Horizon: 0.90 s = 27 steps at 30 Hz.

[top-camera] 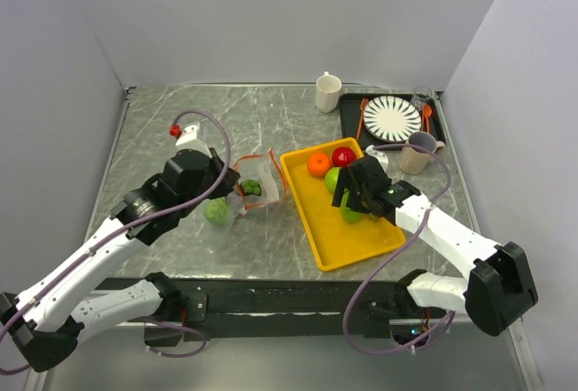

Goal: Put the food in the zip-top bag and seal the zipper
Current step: Pick up the fake fruit from the bin.

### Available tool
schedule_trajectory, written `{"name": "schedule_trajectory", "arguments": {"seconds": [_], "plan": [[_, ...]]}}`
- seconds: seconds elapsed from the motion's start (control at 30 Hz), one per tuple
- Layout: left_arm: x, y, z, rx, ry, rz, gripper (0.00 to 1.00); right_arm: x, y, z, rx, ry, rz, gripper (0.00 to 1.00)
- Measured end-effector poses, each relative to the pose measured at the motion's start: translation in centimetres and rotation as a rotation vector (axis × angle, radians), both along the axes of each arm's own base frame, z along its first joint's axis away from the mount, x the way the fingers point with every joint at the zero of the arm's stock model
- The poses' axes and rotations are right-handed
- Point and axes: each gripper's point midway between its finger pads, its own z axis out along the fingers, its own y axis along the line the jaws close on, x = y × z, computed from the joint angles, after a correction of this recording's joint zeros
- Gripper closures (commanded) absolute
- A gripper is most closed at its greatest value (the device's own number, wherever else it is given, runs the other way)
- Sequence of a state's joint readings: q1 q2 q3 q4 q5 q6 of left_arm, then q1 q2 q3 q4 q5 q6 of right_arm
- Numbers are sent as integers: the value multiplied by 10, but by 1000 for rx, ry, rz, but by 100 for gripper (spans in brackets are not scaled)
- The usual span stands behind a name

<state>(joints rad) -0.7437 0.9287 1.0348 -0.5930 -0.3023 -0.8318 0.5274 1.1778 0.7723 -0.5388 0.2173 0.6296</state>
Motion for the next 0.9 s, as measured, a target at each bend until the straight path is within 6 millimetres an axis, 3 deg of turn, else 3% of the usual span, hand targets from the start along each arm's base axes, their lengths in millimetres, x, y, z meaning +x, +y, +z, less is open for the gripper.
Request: {"name": "schedule_trajectory", "arguments": {"seconds": [0.13, 0.37, 0.63, 0.83, 0.87, 0.9], "plan": [[4, 4, 7, -2, -9, 21, 99, 2, 0, -10, -25, 29, 13, 0], [4, -7, -29, 34, 64, -18, 99, 6, 0, -32, -58, 93, 19, 0], [3, -12, -32, 31, 76, -42, 99, 10, 0, -47, -68, 125, 26, 9], [2, -15, -33, 24, 80, -56, 99, 15, 4, -48, -53, 115, 37, 41], [2, -16, -33, 24, 82, -59, 99, 15, 4, -49, -52, 119, 36, 53], [2, -16, -34, 25, 83, -60, 99, 16, 5, -50, -49, 119, 36, 59]]}}
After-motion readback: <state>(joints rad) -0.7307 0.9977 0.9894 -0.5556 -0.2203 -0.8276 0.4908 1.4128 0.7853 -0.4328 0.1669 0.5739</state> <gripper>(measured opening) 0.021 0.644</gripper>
